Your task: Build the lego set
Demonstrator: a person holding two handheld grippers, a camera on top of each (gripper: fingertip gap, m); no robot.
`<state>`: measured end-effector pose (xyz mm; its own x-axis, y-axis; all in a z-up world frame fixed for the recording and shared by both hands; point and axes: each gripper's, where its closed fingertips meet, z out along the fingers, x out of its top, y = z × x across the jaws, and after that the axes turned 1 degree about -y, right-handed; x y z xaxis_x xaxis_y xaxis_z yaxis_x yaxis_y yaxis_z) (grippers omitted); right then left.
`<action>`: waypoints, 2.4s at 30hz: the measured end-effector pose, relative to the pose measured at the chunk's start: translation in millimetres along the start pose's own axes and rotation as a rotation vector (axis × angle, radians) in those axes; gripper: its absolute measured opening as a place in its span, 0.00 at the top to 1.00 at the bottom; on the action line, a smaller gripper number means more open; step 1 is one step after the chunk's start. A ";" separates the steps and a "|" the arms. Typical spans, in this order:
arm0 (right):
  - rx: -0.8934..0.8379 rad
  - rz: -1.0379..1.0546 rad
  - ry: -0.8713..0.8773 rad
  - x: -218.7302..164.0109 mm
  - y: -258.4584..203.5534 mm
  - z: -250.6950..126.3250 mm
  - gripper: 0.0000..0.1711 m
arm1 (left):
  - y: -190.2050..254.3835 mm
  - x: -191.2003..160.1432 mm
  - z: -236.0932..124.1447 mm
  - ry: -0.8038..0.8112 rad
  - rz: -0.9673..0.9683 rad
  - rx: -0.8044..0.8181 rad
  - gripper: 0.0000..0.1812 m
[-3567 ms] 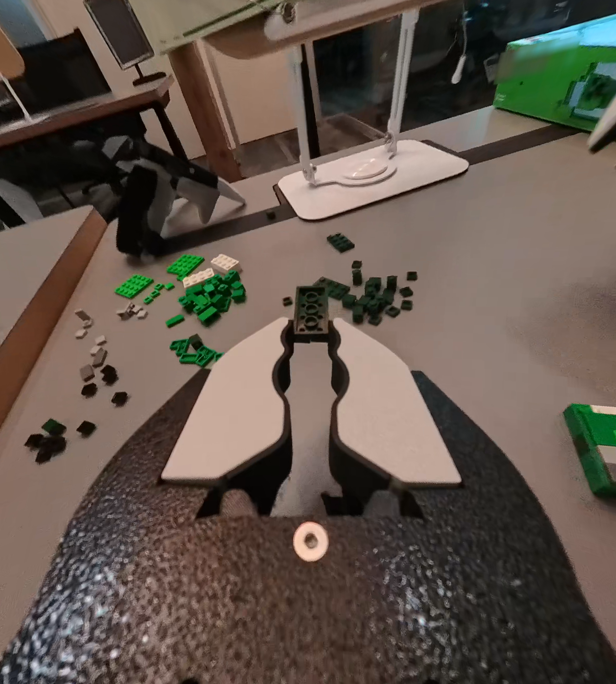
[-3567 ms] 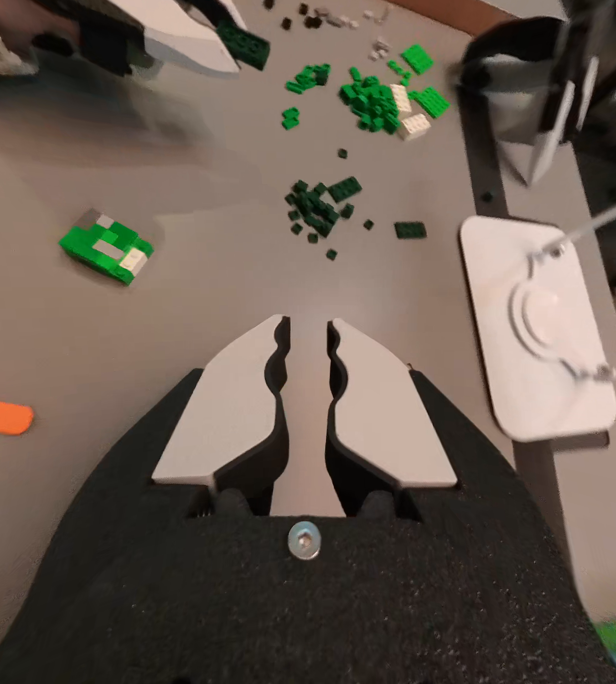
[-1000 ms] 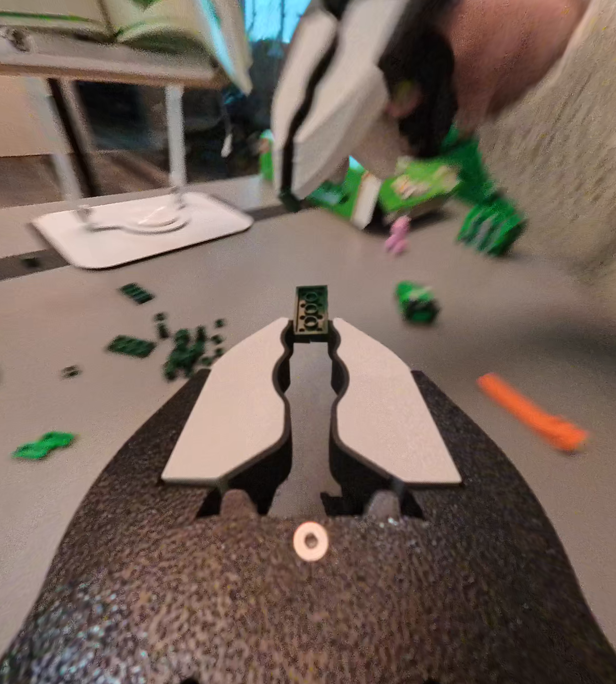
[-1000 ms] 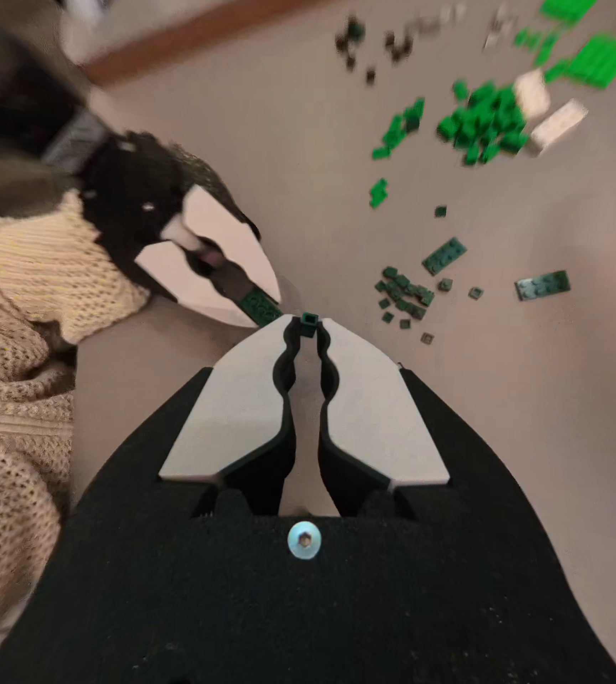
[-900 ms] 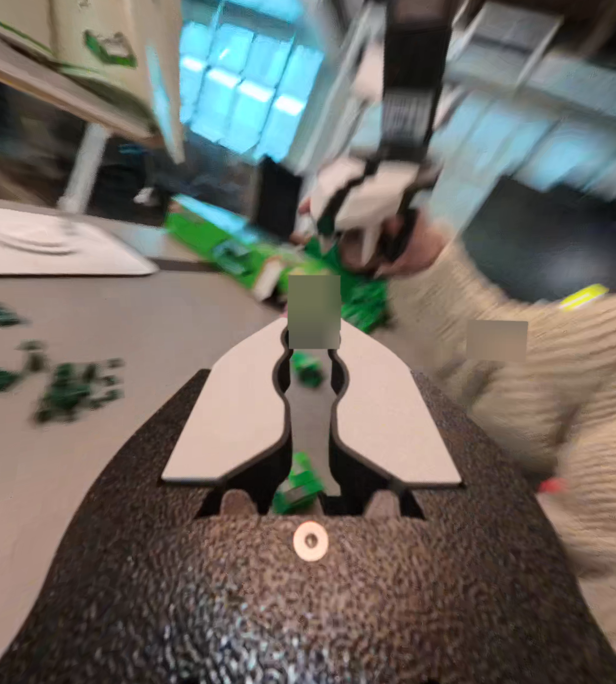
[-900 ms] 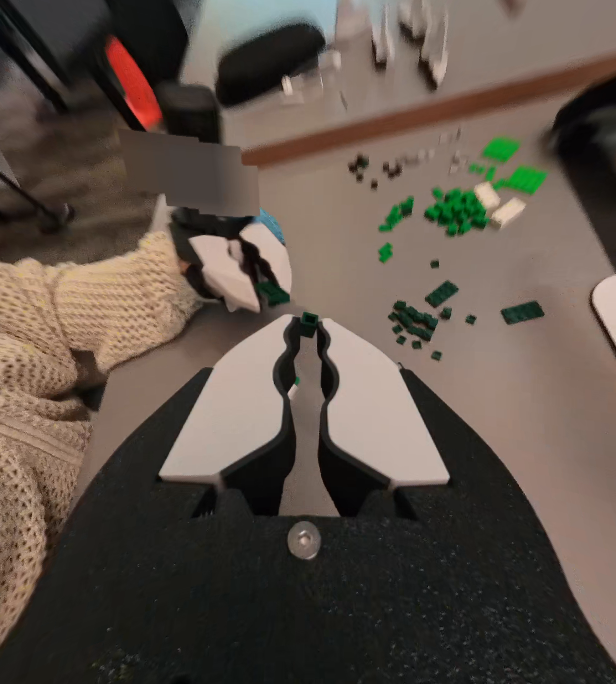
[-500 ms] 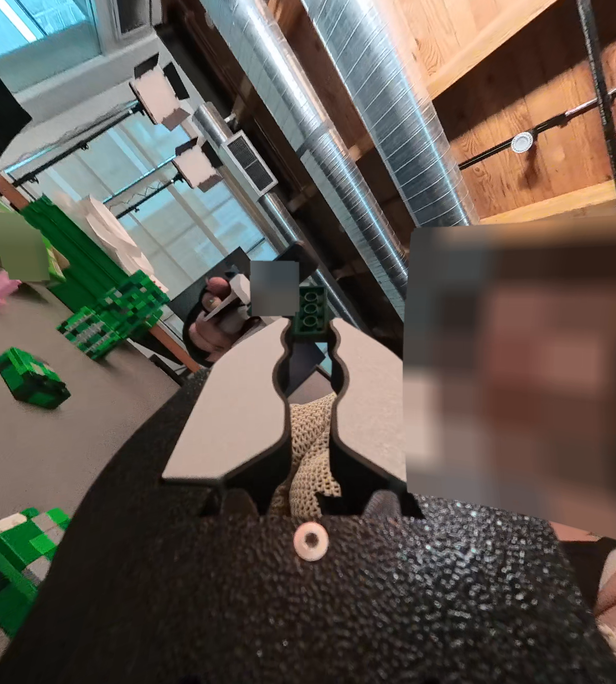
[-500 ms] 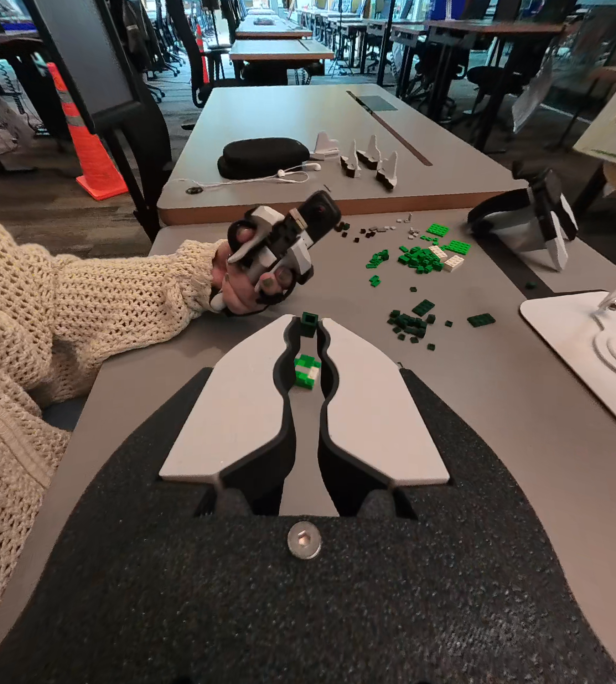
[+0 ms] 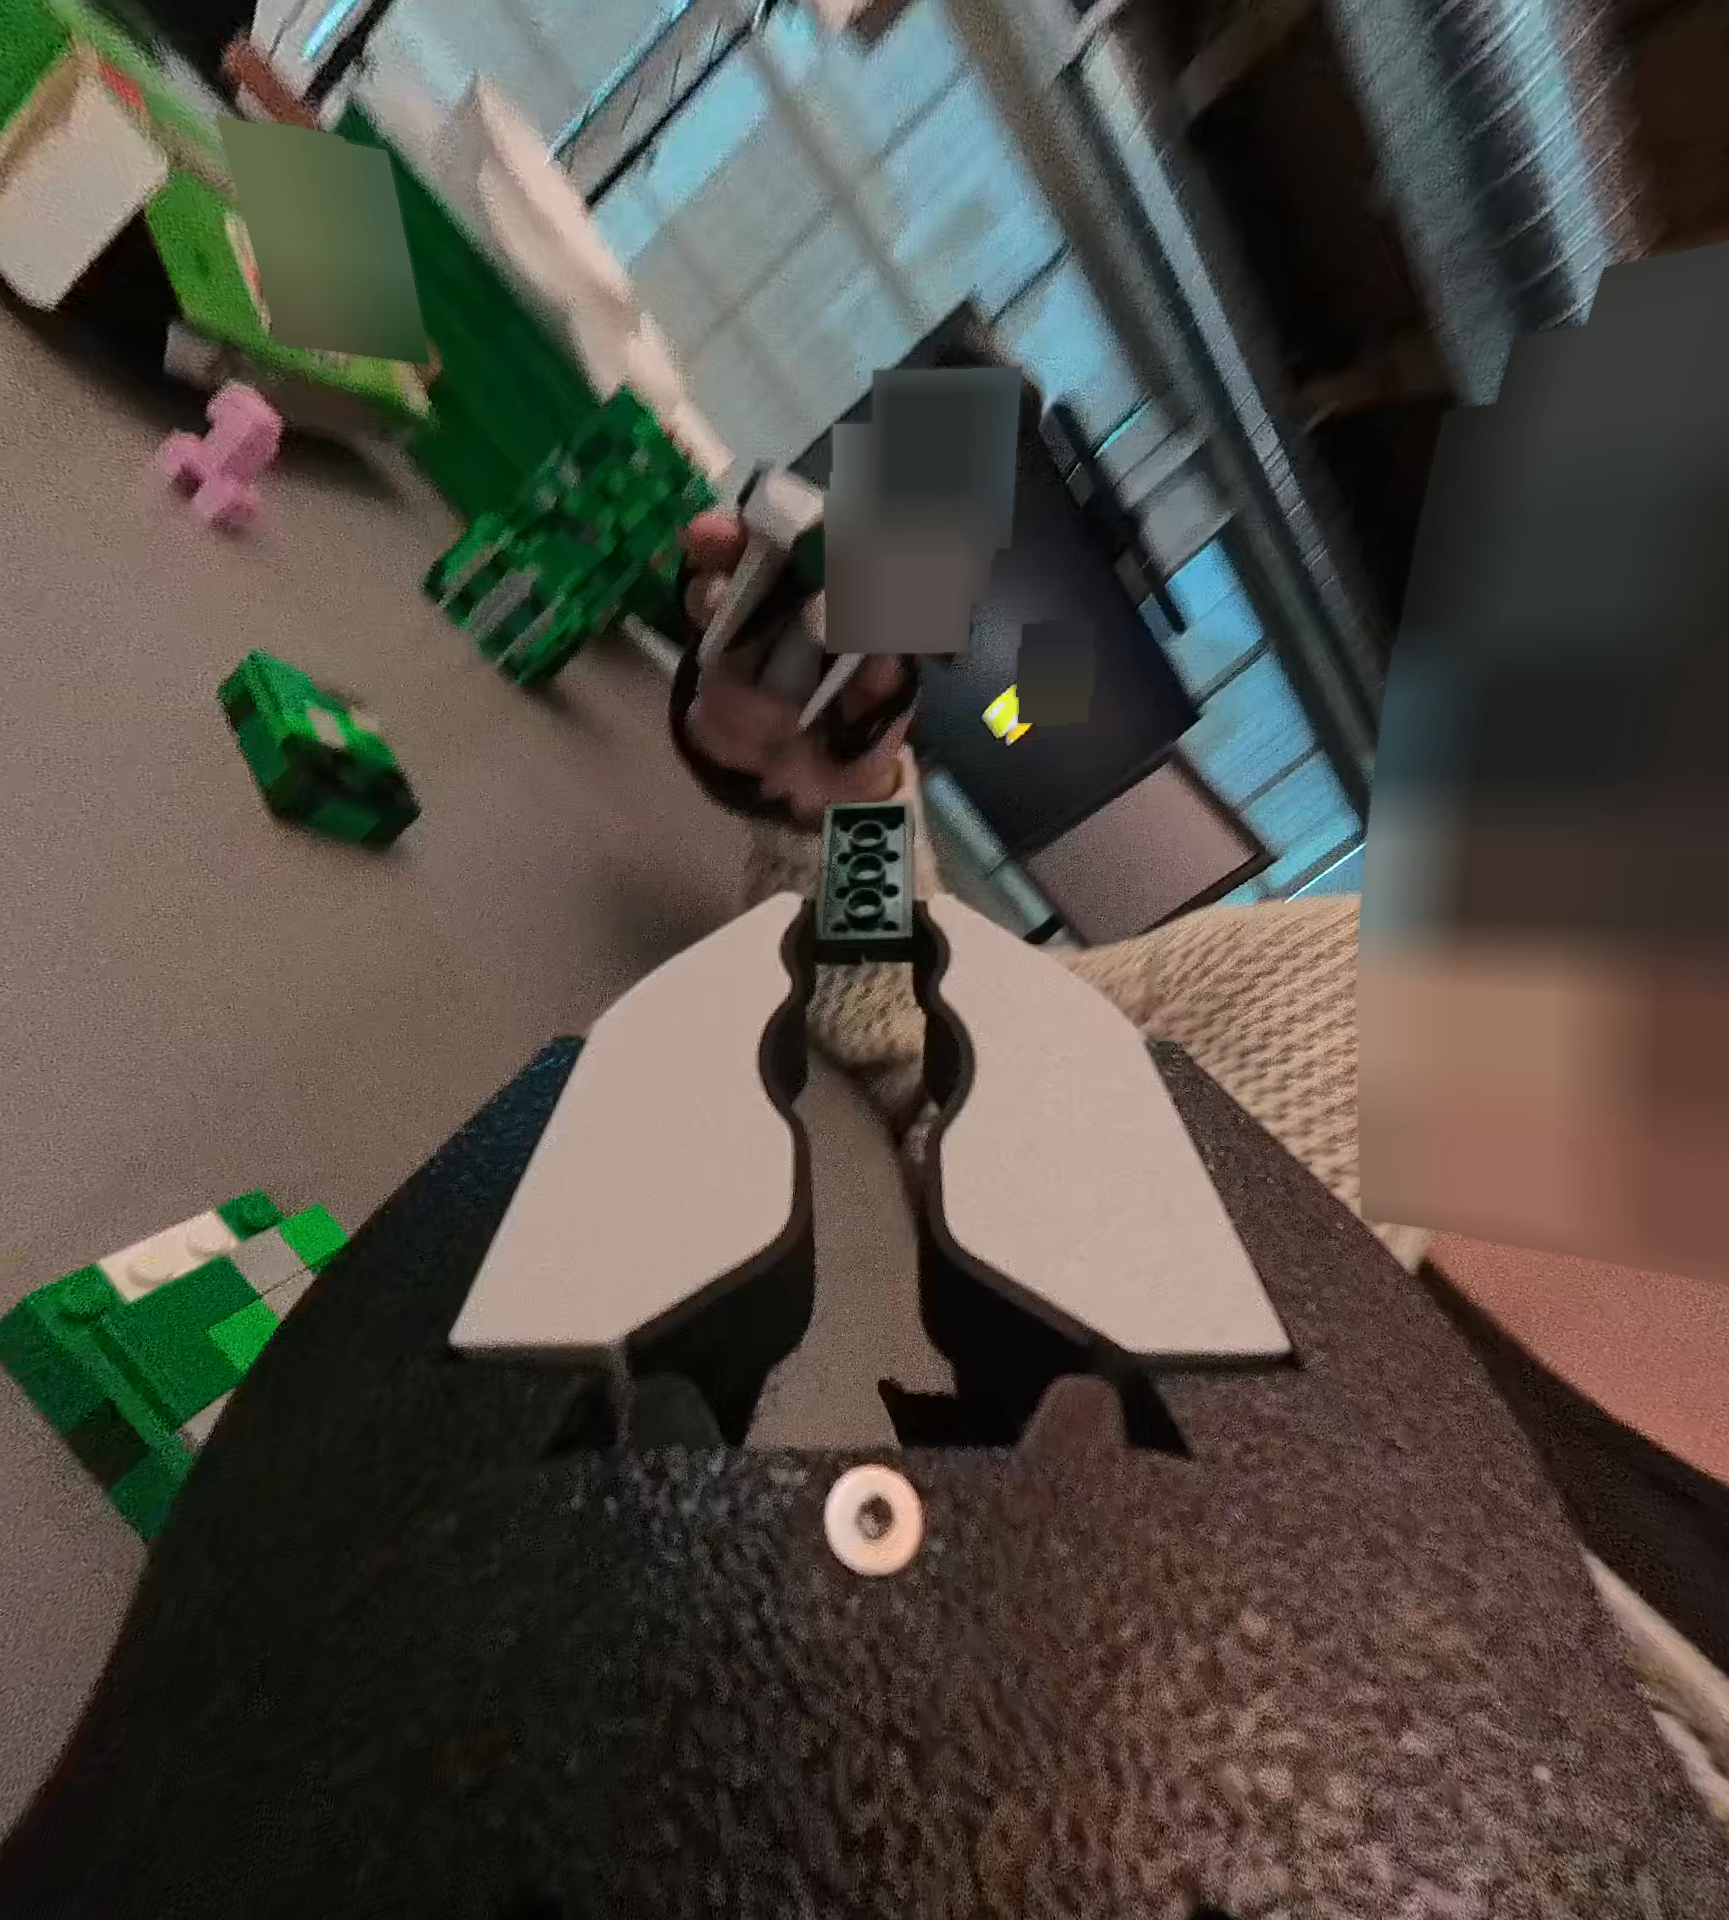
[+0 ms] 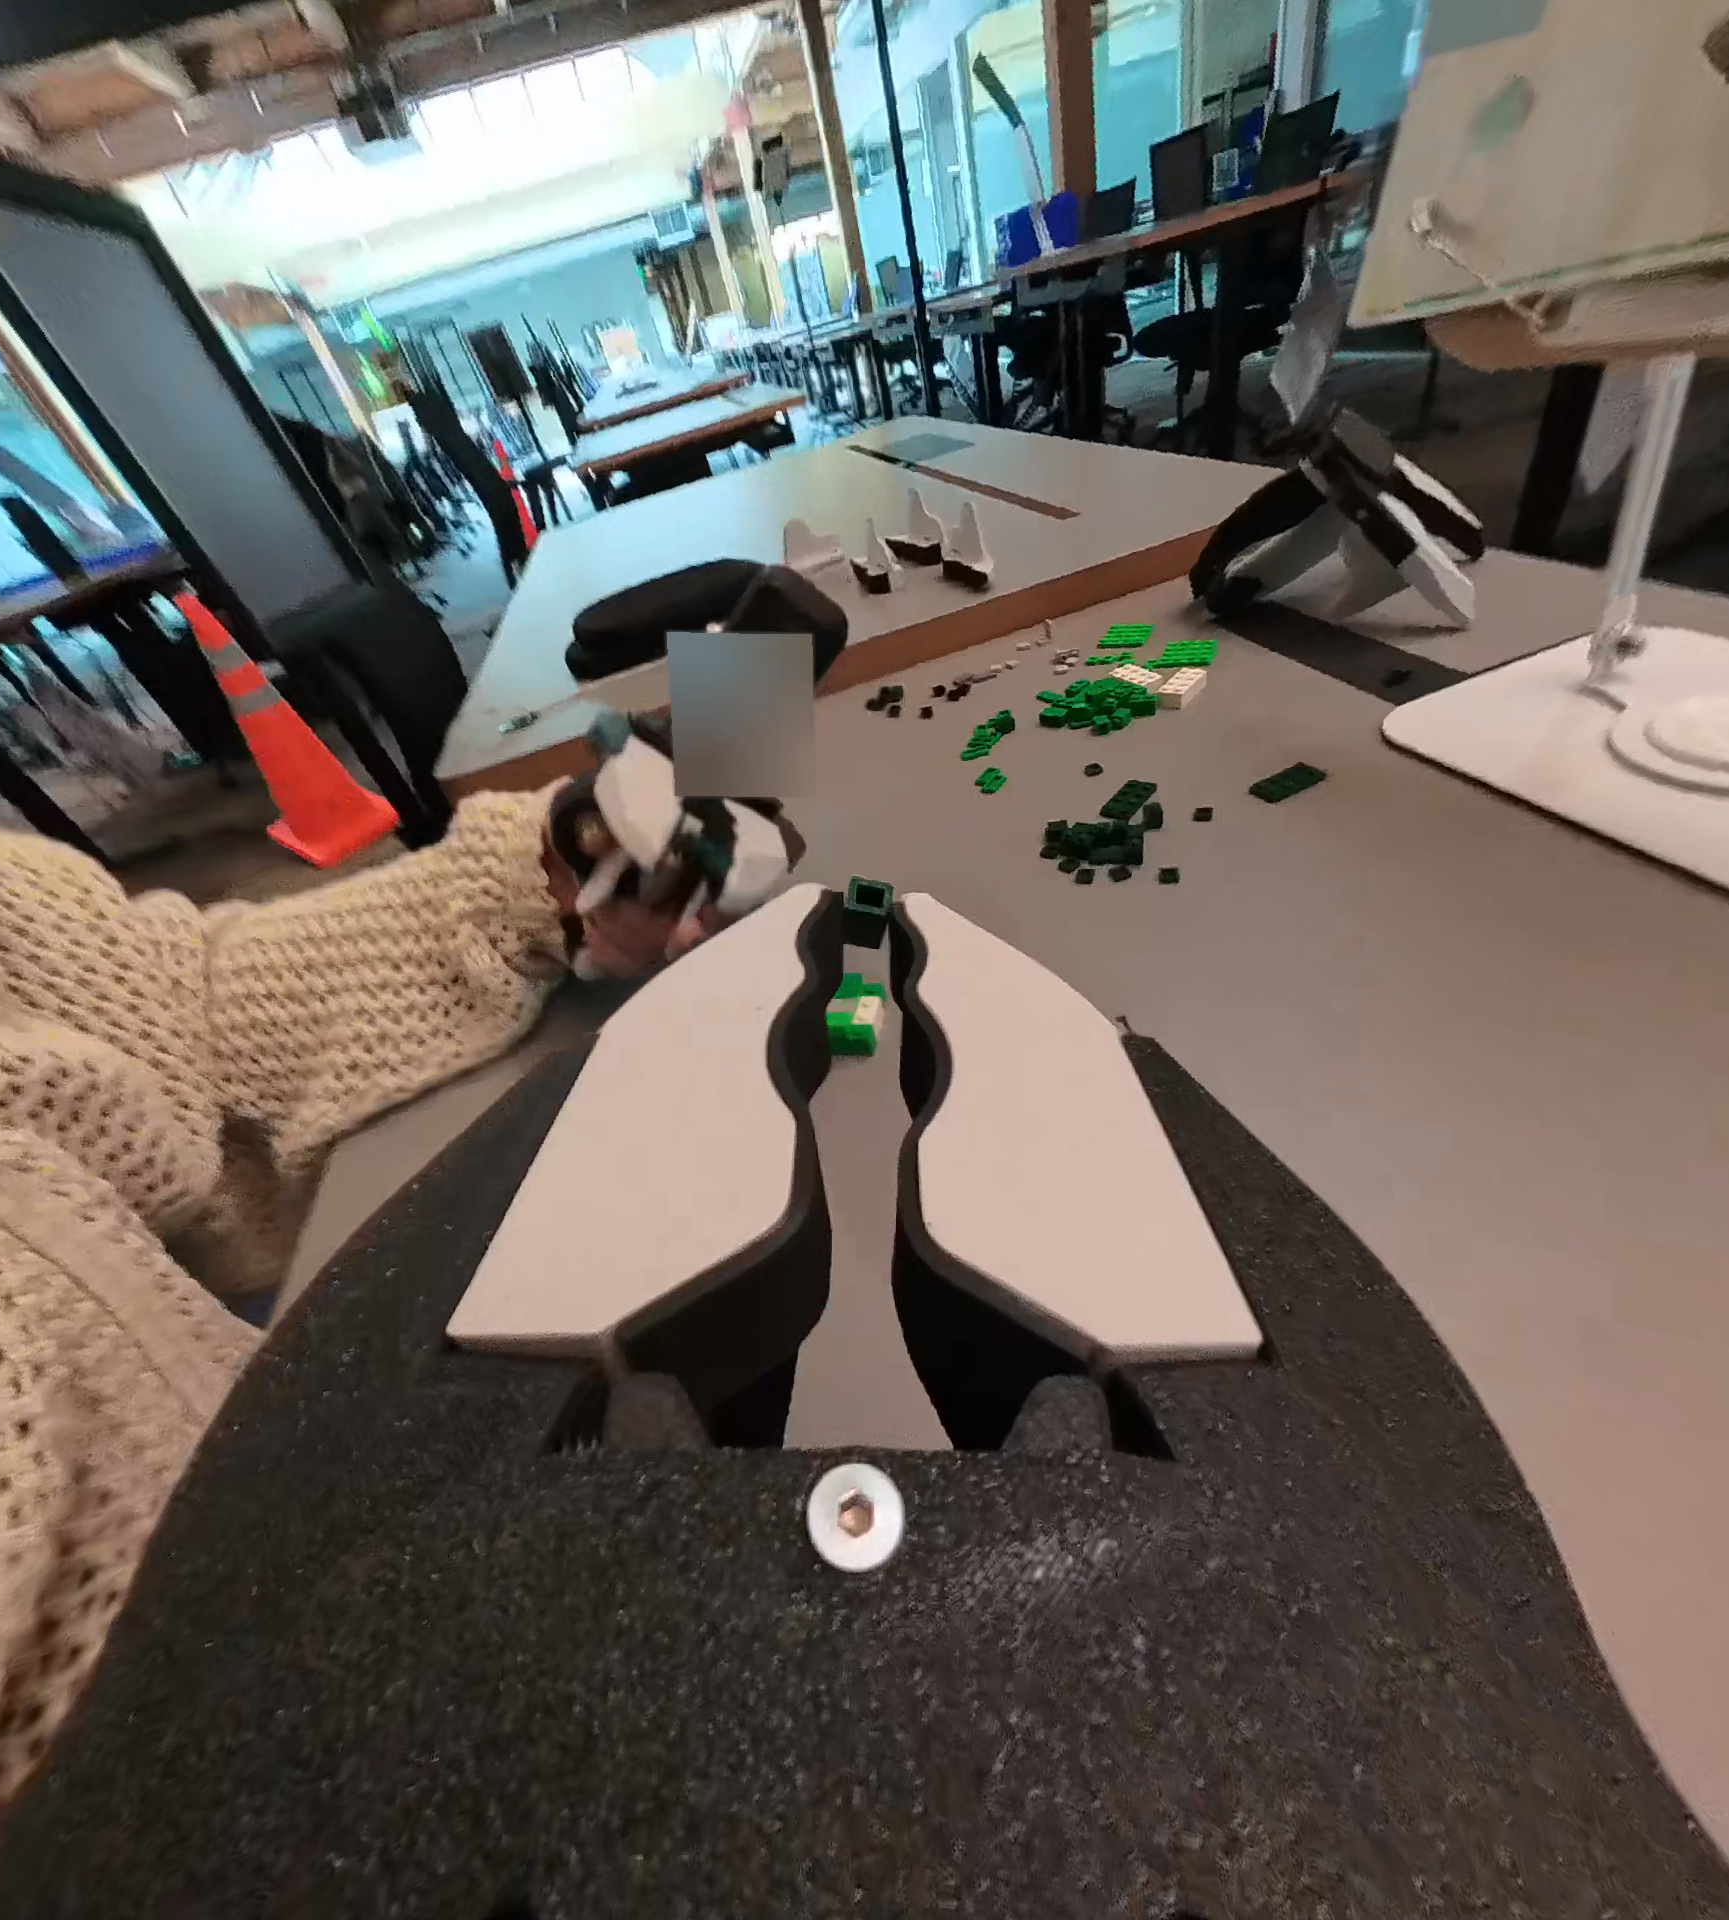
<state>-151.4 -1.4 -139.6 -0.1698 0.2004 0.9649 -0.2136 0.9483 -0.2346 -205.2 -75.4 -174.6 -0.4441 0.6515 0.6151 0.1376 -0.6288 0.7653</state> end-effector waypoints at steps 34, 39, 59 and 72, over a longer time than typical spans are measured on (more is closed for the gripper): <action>0.241 0.324 -0.064 -26.8 -22.7 25.2 0.96 | 15.5 -14.8 13.9 -0.059 -0.063 -0.163 0.90; 0.227 0.290 -0.088 -29.4 -24.4 26.5 0.95 | 20.3 -10.6 10.9 -0.033 -0.088 -0.207 0.90; 0.207 0.248 0.137 14.8 -18.1 -9.0 0.96 | 3.2 -17.9 14.4 -0.086 0.052 -0.053 0.90; 0.171 0.035 -0.060 -19.6 -37.4 25.2 0.95 | 53.4 -11.7 13.7 0.021 0.414 -0.254 0.90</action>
<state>-164.3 -46.9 -152.7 -0.2364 0.2128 0.9481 -0.3665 0.8841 -0.2898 -180.6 -110.8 -138.3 -0.4160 0.3180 0.8519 0.0874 -0.9185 0.3856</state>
